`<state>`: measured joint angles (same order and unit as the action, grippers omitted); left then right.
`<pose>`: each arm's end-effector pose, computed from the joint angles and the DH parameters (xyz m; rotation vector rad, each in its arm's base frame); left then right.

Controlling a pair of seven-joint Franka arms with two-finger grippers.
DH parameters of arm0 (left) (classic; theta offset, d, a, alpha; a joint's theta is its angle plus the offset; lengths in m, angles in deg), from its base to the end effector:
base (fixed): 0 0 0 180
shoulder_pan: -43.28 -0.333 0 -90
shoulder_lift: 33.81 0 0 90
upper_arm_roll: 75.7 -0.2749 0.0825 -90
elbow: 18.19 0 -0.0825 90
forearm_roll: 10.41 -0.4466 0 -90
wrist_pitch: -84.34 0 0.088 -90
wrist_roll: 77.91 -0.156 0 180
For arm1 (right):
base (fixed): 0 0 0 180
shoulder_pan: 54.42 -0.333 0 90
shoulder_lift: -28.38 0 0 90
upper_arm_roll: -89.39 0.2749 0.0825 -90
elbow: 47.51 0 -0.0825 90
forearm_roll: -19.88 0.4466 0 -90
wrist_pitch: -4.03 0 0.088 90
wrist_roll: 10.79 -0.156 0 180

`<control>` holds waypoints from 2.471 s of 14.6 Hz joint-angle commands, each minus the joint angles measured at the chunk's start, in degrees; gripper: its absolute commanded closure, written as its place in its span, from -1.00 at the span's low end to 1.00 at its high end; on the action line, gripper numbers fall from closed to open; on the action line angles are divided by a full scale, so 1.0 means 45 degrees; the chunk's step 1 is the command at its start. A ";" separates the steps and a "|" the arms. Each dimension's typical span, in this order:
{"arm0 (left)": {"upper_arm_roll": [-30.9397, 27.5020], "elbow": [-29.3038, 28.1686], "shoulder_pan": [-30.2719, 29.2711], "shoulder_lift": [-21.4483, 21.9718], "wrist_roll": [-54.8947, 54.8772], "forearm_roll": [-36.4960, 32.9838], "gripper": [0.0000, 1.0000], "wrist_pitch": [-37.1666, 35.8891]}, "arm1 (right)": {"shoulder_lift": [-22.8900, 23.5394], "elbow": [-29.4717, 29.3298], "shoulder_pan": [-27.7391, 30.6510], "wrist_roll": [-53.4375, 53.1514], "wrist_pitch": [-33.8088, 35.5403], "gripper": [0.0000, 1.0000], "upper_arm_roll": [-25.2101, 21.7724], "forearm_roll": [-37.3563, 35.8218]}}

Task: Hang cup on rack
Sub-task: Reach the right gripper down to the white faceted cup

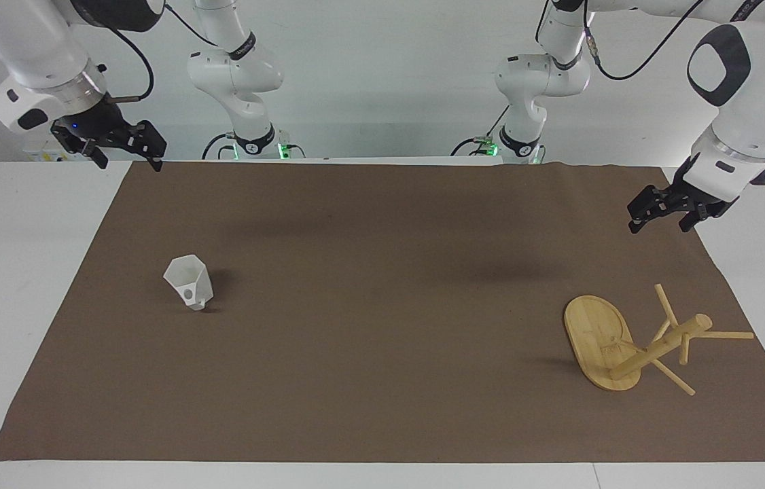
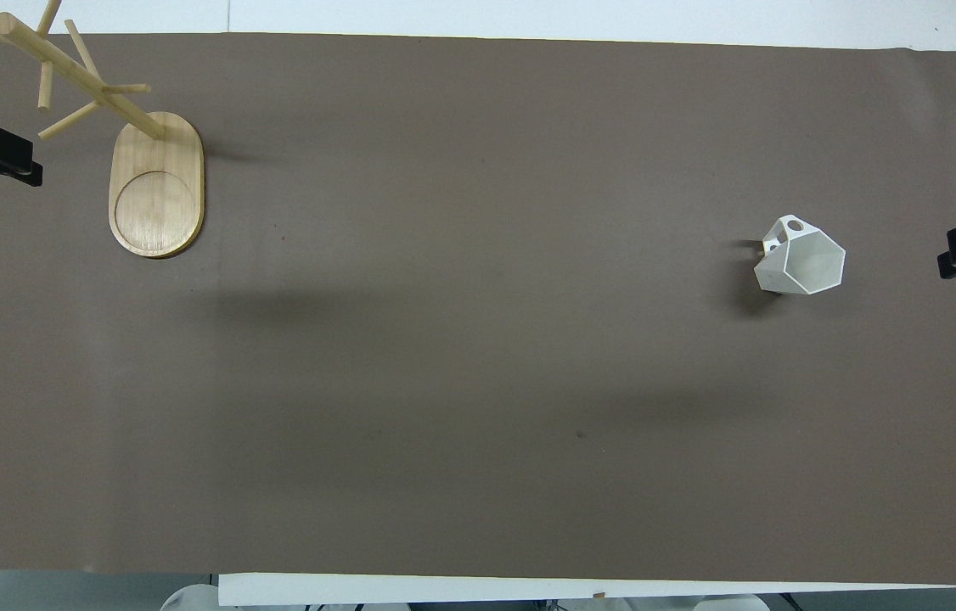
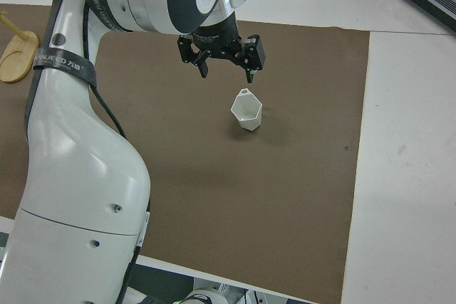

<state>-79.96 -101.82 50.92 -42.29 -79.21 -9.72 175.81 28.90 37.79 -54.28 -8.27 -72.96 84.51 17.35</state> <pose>0.6563 -0.0430 0.5020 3.1380 -0.1288 -0.0169 0.5845 -0.0588 0.5545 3.0969 -0.0779 -0.2431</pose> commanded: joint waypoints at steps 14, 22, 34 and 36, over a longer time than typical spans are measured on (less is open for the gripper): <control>0.0165 -0.0517 -0.0155 0.0401 -0.0102 -0.0271 -1.00 0.0161 | -0.0467 0.0265 0.0416 0.6064 -0.0233 -1.00 -0.0028 -0.0004; 0.0165 -0.0517 -0.0155 0.0401 -0.0102 -0.0271 -1.00 0.0161 | 0.1442 0.0225 0.4282 1.9539 -0.1738 -1.00 -0.0028 0.4105; 0.0165 -0.0517 -0.0155 0.0401 -0.0102 -0.0271 -1.00 0.0161 | 0.8548 0.0093 0.7392 3.0123 0.0780 -1.00 0.0147 1.2590; 0.0165 -0.0517 -0.0155 0.0401 -0.0102 -0.0271 -1.00 0.0161 | 0.9258 -0.0126 0.7295 3.0142 0.0841 -1.00 0.0284 1.2848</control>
<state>-79.96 -101.83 50.92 -42.27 -79.21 -9.72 175.81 66.75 41.03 -21.59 127.50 -71.03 84.47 73.75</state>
